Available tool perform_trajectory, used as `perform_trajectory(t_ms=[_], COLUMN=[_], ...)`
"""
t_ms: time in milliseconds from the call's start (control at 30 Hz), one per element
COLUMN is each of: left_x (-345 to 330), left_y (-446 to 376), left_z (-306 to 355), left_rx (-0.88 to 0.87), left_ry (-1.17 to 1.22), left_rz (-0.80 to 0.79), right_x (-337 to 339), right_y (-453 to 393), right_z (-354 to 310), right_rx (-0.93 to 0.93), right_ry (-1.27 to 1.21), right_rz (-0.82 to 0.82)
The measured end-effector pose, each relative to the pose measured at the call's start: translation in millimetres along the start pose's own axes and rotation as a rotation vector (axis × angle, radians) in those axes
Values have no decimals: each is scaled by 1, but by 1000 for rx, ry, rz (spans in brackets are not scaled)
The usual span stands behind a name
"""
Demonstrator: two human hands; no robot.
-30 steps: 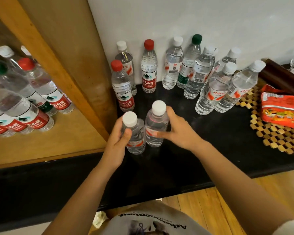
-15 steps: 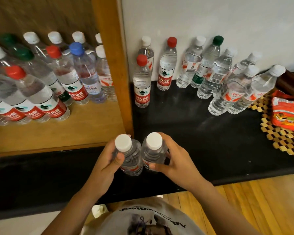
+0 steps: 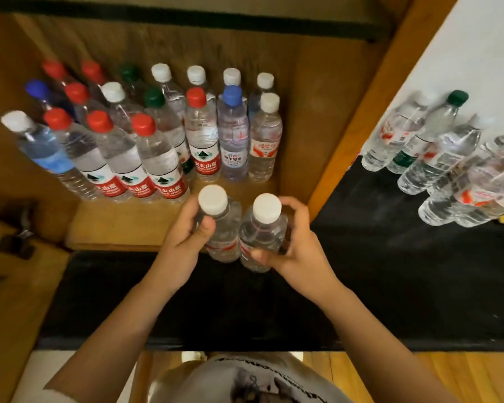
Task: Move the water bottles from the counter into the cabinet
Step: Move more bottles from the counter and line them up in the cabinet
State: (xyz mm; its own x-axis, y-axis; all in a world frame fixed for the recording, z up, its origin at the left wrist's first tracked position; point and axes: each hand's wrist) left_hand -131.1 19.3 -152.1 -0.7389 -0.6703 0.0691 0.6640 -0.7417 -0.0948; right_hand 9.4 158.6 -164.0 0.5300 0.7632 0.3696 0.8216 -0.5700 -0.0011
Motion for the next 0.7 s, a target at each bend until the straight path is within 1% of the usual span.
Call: perform_trajectory(t_ms=[233, 400, 533, 633, 700], left_x=[18, 27, 34, 36, 38], left_y=[-41, -57, -64, -66, -63], left_z=[-12, -25, -29, -35, -42], left_rx=[-53, -13, -8, -2, 13], left_ry=[6, -9, -11, -9, 38], left_rz=[18, 44, 40, 23, 27], right_x=[-22, -34, -37, -40, -44], right_y=[-46, -65, -70, -65, -59], right_z=[3, 6, 4, 4, 6], right_rx=[-7, -33, -24, -6, 6], right_ry=[-11, -69, -87, -116, -131], right_rz=[47, 67, 61, 104, 126])
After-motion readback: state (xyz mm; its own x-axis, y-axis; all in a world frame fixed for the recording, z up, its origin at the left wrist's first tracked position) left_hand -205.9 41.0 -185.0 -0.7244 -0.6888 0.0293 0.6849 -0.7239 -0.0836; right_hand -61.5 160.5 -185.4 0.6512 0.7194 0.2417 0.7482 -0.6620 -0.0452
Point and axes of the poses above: each hand's wrist, its own y-axis away from the middle knuckle, its own x-axis out of the back of the hand, z = x × y, and after that the axes turned 4 degrees about z, right-handed
